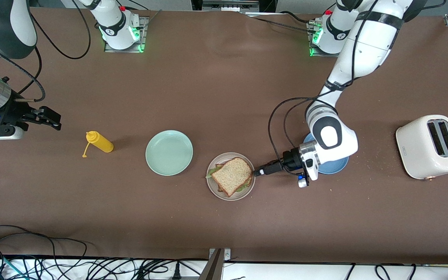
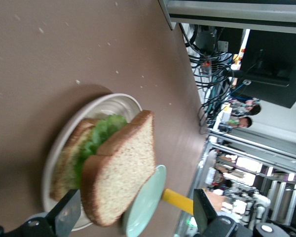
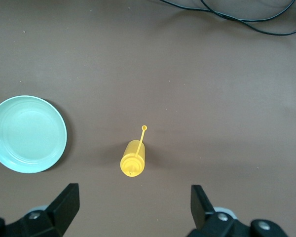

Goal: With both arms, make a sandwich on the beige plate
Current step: 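Open the left gripper and withdraw it from the sandwich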

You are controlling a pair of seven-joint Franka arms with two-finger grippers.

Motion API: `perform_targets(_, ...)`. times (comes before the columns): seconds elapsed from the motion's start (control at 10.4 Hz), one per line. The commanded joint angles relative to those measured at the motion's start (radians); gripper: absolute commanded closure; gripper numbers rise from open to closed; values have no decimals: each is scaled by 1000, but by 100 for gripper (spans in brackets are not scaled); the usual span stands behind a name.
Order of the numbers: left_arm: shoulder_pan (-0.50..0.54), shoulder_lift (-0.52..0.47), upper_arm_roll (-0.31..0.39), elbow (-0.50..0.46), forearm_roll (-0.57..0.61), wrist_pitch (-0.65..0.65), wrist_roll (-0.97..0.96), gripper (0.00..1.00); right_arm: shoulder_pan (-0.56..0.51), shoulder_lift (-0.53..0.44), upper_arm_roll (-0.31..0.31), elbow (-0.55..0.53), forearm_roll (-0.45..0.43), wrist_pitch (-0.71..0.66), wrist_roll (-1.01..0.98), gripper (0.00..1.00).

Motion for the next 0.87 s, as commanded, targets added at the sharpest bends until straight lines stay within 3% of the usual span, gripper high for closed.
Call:
perform_targets(0.0,23,-102,33,-99,187,3,7,0,13,8,-4,27,-1,-15,22,0)
perform_targets(0.19,26,-173,92,-168,383,4,7,0,14,8,-4,27,59,-15,110,0)
perform_targets(0.39,32,-251,133,-227,591,4,6,0,14,8,-3,27,64,-16,157,0)
perform_targets(0.77,53,-394,159,-304,1045,-19,-115,0,14,8,-4,27,64,-22,157,0)
